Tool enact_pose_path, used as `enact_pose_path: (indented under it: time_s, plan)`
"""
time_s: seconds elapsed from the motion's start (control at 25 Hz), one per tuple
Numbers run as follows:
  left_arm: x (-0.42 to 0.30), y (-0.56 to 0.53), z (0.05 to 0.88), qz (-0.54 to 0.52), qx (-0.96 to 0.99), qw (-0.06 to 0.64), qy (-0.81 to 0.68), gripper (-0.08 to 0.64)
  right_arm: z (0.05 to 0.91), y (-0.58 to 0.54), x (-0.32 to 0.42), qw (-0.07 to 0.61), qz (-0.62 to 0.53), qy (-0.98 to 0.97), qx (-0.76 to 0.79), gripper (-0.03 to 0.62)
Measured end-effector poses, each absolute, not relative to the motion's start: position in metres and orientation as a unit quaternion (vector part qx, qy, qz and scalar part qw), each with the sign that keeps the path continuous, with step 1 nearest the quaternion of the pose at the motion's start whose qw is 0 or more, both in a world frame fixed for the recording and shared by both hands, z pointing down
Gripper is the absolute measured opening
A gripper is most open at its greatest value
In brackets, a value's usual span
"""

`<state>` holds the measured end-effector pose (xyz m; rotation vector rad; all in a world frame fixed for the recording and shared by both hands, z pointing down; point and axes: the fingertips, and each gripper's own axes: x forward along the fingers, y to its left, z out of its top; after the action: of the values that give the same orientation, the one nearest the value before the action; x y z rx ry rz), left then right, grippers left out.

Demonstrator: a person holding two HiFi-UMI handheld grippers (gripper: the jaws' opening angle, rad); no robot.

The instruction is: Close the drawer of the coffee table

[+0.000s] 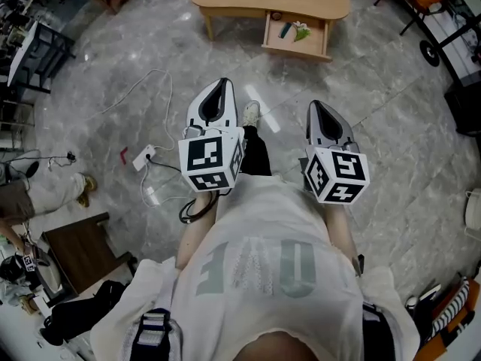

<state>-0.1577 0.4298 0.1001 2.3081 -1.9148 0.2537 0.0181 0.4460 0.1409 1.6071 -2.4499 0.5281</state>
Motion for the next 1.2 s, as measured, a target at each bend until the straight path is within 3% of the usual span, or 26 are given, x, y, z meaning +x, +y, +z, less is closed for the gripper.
enact_pose_path:
  time_s: [0.32, 0.88, 1.2]
  plan:
    - [-0.165, 0.306, 0.111, 0.069, 0.783, 0.067, -0.614, 0.008, 0.159, 0.345, 0.02, 0.123, 0.156, -0.792, 0.578, 0.005]
    - [-0.18, 0.033, 0.082, 0.056, 0.84, 0.08, -0.534, 0.009, 0.114, 0.079, -0.034, 0.106, 0.153, -0.76, 0.623, 0.004]
    - [-0.177, -0.047, 0.086, 0.066, 0.853, 0.078, -0.513, 0.008, 0.121, 0.004, -0.033, 0.134, 0.157, -0.737, 0.644, 0.003]
